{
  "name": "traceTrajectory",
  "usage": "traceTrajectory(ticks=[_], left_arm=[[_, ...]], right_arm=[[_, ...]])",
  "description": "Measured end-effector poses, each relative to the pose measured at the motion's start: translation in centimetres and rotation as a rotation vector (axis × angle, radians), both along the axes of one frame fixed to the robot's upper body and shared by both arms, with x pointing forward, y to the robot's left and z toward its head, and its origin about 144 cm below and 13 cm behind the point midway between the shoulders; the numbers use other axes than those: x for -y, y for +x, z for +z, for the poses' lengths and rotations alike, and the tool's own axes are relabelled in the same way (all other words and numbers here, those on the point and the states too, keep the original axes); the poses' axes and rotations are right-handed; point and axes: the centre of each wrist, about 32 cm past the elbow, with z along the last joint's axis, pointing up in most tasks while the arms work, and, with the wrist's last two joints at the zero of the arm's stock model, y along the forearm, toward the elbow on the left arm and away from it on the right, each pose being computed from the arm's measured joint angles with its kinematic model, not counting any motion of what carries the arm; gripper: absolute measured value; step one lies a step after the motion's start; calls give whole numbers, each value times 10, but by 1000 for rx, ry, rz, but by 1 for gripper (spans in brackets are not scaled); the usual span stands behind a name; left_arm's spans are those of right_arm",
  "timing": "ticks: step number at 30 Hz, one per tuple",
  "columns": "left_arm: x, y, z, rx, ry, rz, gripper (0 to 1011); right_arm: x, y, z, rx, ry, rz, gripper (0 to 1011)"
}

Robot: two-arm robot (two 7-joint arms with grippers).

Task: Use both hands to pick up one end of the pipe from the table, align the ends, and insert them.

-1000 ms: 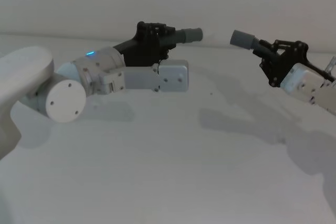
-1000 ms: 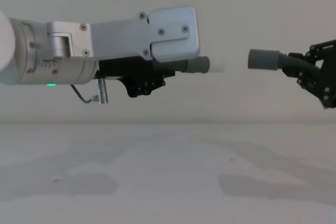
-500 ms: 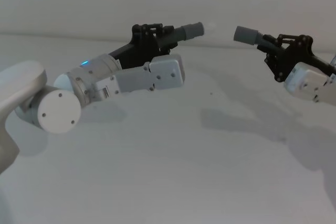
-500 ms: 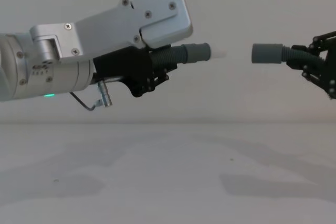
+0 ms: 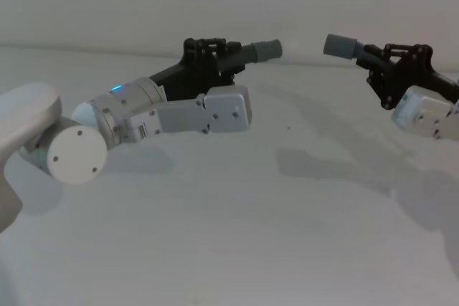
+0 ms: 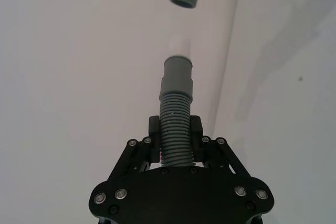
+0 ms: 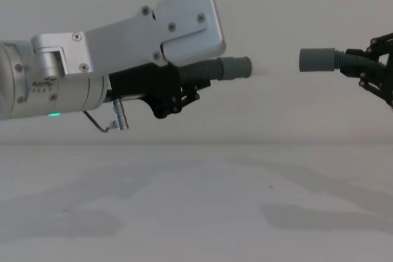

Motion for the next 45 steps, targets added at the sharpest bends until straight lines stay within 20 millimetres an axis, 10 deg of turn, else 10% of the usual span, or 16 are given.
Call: traceTrajectory(ticks=[45], left_arm=[[-7, 5, 9, 96, 249, -128, 320]], right_arm=[[0, -7, 8, -95, -159, 51, 177]])
